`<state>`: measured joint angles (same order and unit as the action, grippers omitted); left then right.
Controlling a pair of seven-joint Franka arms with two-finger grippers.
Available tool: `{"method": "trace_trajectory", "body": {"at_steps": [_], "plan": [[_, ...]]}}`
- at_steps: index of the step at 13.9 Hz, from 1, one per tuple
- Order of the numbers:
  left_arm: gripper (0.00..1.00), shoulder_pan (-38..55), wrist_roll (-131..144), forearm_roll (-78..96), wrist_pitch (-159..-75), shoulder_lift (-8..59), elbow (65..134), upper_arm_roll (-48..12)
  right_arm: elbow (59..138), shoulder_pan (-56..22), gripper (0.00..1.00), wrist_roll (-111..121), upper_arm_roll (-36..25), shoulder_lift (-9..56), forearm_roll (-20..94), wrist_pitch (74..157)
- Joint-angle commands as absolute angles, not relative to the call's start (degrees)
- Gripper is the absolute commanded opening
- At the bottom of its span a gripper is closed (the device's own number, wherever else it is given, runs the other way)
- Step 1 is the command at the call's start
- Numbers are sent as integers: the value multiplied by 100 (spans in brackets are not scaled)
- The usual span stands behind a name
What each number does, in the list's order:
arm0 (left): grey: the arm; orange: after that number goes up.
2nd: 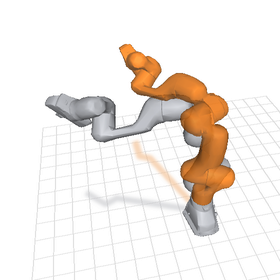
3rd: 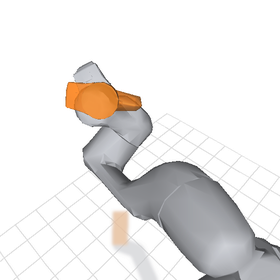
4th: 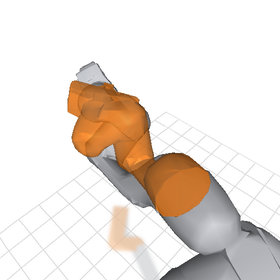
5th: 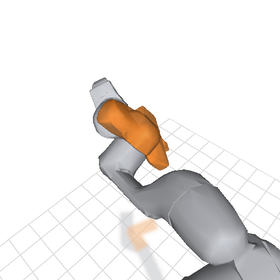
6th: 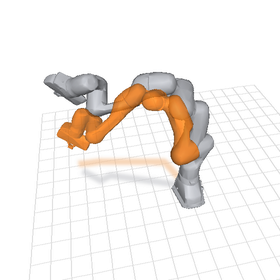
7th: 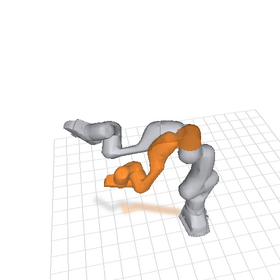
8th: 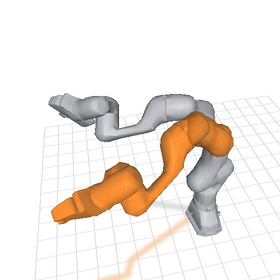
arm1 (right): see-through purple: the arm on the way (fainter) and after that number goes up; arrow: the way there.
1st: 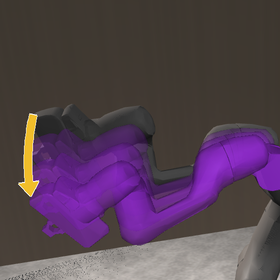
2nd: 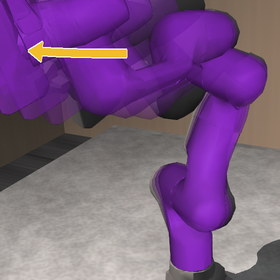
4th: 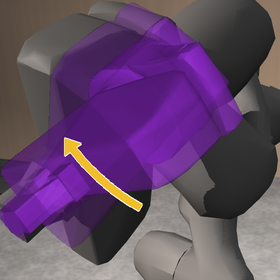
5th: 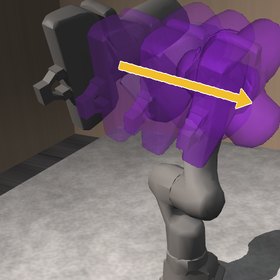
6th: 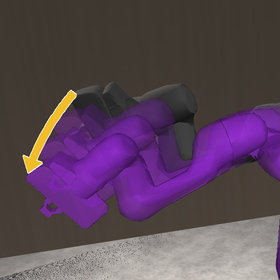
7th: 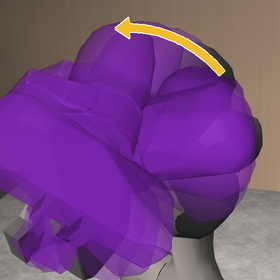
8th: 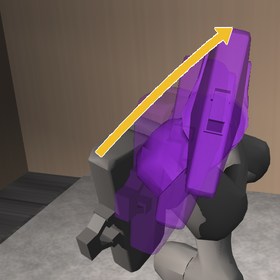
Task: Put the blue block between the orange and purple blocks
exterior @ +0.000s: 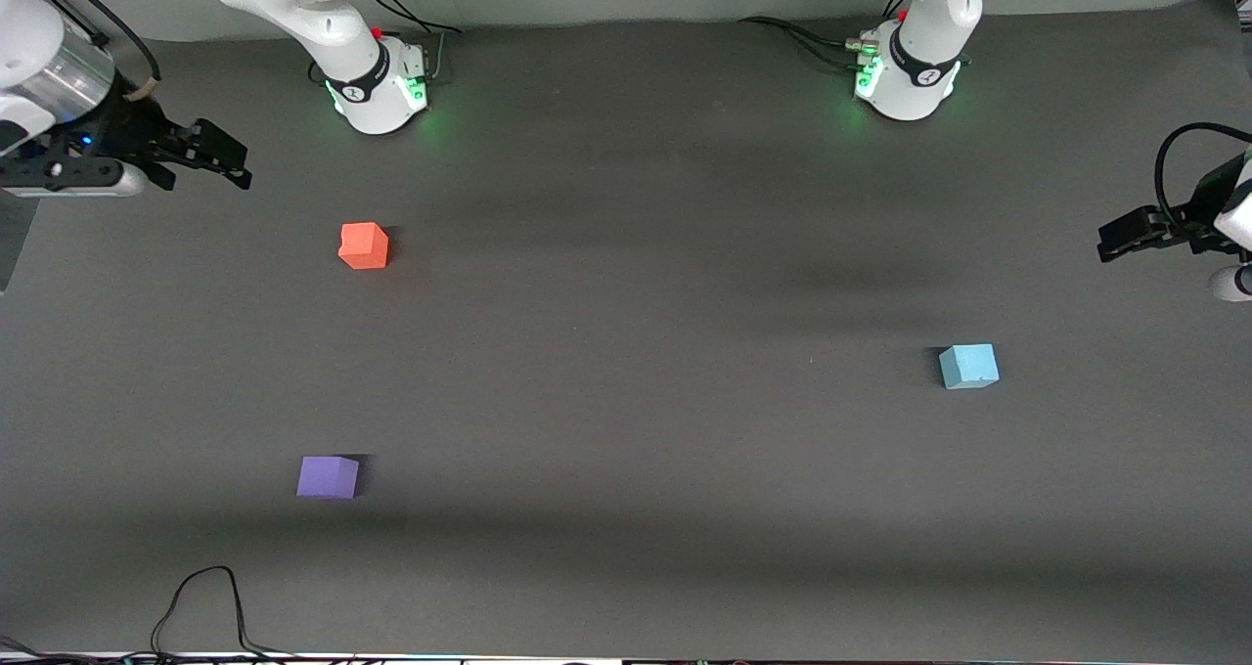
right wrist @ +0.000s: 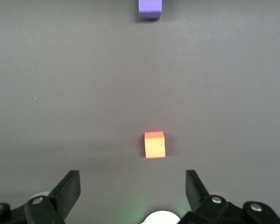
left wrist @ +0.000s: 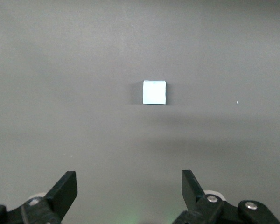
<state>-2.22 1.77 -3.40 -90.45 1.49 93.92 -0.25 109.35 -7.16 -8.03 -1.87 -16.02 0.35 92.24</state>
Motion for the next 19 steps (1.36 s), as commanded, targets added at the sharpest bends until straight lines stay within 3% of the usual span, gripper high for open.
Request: {"method": "trace_trajectory", "body": {"at_steps": [1,14,19], "plan": [[100,-202,176,-404,-8694,220,9167,-61,10872,-747,100,-686,-194,-1643,-18,9281],[100,-316,255,-343,-8797,535,9298,-35,11118,-308,100,-237,132,-1722,88,8657],[100,-290,343,-352,-10359,1369,10088,-35,11285,-290,100,-255,79,-1793,79,8841]]}}
